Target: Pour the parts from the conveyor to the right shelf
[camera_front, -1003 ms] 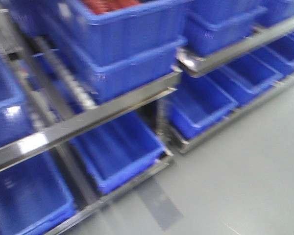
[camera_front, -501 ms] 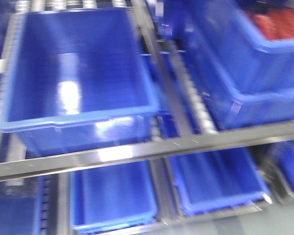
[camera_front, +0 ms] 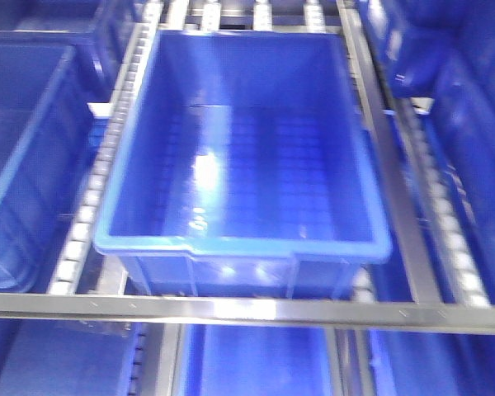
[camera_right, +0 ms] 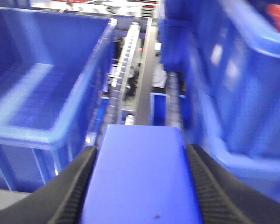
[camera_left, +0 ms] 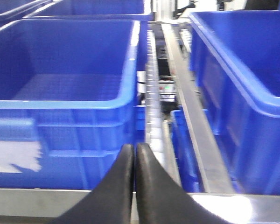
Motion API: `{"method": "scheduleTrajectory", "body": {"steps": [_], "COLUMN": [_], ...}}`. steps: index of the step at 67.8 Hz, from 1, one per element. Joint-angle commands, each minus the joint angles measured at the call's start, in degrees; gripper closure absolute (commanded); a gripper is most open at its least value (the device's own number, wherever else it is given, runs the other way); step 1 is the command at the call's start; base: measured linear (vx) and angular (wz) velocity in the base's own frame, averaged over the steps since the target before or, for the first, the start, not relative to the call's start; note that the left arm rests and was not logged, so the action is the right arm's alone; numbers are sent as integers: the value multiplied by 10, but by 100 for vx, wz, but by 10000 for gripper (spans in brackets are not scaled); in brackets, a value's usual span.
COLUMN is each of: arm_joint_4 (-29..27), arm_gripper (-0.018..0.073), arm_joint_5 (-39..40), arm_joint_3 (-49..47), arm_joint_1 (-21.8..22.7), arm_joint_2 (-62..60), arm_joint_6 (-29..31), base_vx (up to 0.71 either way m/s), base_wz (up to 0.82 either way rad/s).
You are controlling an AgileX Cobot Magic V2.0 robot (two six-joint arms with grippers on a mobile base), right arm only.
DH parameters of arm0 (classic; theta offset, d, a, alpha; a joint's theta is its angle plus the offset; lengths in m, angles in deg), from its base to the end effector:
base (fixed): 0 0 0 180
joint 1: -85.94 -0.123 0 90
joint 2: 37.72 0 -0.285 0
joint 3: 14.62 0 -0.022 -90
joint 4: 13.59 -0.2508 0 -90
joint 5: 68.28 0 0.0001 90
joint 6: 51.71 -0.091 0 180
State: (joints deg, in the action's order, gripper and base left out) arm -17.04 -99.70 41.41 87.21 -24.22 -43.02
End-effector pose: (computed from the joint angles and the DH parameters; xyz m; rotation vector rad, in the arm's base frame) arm 0.0395 0.0020 0.2805 -0.0916 1.7590 -0.0614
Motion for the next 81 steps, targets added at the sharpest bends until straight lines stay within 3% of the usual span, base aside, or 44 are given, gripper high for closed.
{"method": "scheduleTrajectory", "body": {"steps": [1, 81], "arm_joint_4": [1, 1], "arm_gripper": [565, 565], "arm_joint_5": [47, 48], "arm_joint_3": [-16, -16], "arm_joint_1": [3, 3], "arm_joint_2": [6, 6], "arm_joint_6": [-1, -1], "base_vx": [13, 7], "base_wz": [26, 1]}}
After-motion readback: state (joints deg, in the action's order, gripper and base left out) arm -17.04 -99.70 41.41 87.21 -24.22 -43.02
